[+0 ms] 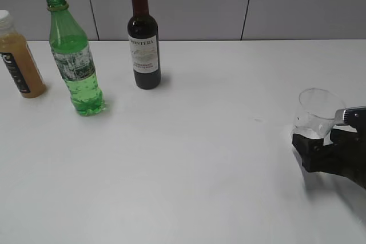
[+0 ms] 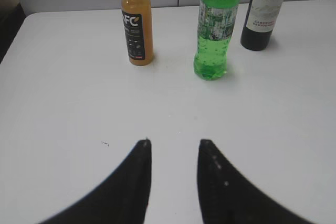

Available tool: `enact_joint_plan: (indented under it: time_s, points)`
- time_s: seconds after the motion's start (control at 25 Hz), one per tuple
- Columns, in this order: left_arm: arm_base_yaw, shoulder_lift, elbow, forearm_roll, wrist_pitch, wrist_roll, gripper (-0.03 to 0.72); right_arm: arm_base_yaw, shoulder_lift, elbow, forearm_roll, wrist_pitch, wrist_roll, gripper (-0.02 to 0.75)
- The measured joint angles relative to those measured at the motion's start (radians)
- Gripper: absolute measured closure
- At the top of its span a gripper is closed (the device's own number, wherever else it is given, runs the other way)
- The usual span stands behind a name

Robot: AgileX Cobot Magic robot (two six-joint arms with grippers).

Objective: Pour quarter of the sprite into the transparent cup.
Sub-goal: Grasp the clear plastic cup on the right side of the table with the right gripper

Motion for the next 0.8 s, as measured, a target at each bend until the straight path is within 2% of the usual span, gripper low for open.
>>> enact_joint_plan:
  time_s: [0.8]
  points:
    - [0.000, 0.000, 0.000, 0.000, 0.000, 0.000, 0.451, 0.000, 0.124, -0.168, 0.000, 0.000, 0.046, 0.048]
